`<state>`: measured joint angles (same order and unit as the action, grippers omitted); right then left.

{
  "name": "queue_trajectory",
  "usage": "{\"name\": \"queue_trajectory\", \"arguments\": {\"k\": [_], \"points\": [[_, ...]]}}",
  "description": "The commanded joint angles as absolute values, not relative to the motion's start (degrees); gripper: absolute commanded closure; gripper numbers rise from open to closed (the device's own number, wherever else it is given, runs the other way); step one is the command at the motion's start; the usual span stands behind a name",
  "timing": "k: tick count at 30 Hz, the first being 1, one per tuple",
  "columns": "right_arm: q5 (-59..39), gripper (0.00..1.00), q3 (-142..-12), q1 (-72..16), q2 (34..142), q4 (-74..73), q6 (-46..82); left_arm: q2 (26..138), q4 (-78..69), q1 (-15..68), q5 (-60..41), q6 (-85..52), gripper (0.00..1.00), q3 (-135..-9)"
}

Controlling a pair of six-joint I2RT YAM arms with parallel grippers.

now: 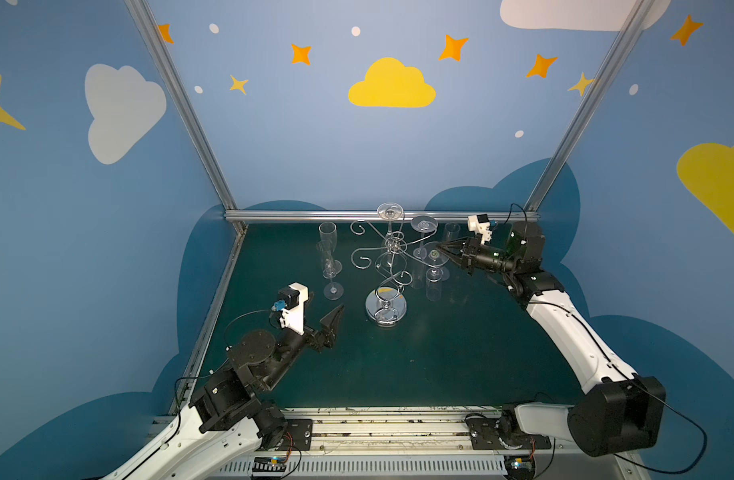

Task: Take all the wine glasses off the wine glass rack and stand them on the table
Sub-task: 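Close the right gripper on the foot of the hanging flute, then lift the clear flute off the rack with the right gripper and pull back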

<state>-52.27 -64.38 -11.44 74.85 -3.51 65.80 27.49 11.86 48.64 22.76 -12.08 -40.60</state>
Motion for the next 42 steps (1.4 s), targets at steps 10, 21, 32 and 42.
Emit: {"name": "queue_trajectory", "arguments": {"k": [10, 21, 32, 42], "points": [[-50.7, 1.00, -64.2, -11.0, 70.3, -10.6, 75.1, 27.2, 10.8, 48.4, 23.7, -12.7, 0.15, -40.1], [-50.2, 1.00, -63.0, -10.4, 68.5, -12.3, 79.3, 26.7, 10.9, 48.4, 23.6, -12.9, 0.15, -39.6], [-46.8, 1.00, -64.1, -13.7, 66.8, -11.3, 82.1, 25.9, 11.1, 48.4, 23.6, -13.4, 0.15, -39.0], [-43.6, 1.00, -65.6, -15.4, 70.0, -13.1, 86.4, 24.6, 11.7, 48.4, 24.2, -13.1, 0.15, -38.4]]}}
